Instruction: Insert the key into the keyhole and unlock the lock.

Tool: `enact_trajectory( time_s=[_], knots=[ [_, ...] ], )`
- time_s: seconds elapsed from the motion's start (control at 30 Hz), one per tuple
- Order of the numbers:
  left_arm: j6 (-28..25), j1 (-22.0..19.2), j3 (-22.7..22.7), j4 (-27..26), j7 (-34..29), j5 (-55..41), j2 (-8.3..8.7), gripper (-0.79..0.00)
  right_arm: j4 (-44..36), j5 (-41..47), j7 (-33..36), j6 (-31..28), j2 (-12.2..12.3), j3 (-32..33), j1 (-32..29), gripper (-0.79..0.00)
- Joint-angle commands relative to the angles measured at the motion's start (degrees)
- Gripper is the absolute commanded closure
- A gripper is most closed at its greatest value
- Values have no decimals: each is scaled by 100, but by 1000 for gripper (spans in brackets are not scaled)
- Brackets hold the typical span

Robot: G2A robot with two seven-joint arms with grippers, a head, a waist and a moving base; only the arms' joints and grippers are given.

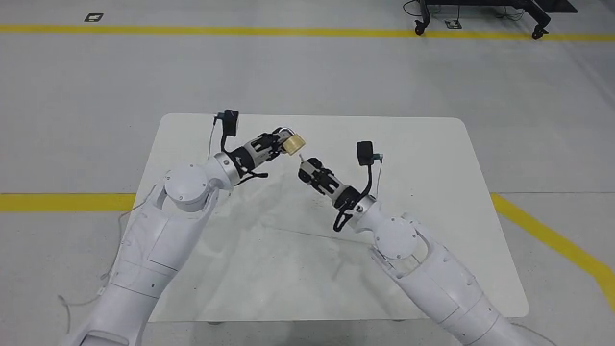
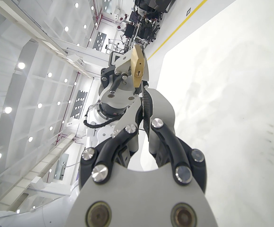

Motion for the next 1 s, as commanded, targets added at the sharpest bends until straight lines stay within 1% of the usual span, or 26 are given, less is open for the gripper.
enact_trajectory(
  time_s=[0.0,0.97],
  knots=[
    [-1,2,0,-2,-30,20,-1,0,-27,-42,17,-8,1,41,-34,0],
    [9,-21,-20,40,-244,114,-39,0,30,-208,262,116,-157,179,-27,0]
  ],
)
